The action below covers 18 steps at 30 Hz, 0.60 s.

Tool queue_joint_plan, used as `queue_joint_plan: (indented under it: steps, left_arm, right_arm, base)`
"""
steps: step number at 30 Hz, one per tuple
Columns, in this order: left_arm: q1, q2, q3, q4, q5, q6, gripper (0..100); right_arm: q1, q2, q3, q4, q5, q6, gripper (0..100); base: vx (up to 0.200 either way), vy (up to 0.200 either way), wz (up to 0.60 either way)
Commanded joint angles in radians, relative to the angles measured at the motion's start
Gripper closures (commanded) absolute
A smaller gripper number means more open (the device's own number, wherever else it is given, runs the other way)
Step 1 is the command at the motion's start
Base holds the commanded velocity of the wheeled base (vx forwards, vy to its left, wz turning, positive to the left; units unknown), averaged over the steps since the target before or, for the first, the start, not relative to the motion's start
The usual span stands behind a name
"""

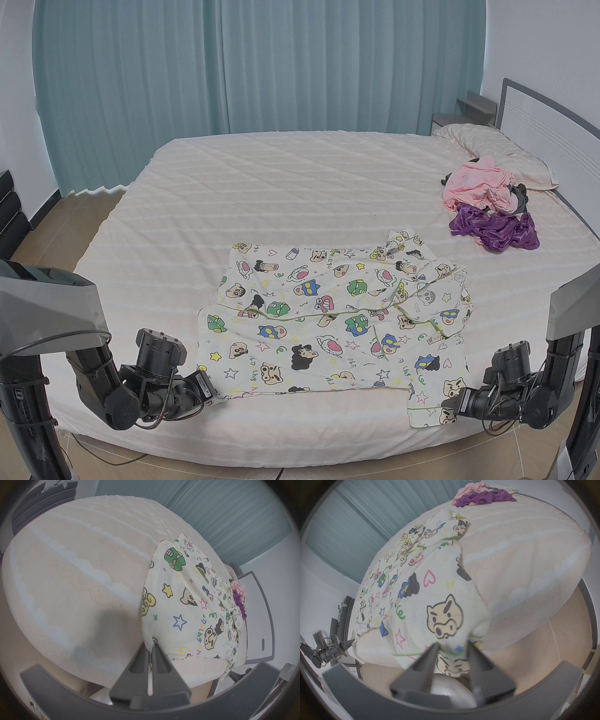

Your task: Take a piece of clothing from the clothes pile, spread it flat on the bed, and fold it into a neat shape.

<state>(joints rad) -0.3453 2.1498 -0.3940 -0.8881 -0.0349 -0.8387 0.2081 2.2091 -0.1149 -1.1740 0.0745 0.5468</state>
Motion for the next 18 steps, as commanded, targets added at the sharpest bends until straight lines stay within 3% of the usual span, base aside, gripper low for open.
queue_joint_plan:
  steps: [1,18]
  left_arm:
    - [0.000,-0.024,0.014,0.000,0.000,0.000,100]
    - [0.000,-0.073,0.060,0.000,0.006,0.007,100]
  right_arm:
    - [-0.001,0.027,0.021,-0.042,-0.001,-0.001,100]
    - [-0.012,-0.046,0.095,-0.050,-0.007,-0.028,100]
  base:
    - [0.000,0.000,0.00]
    - [0.000,0.000,0.00]
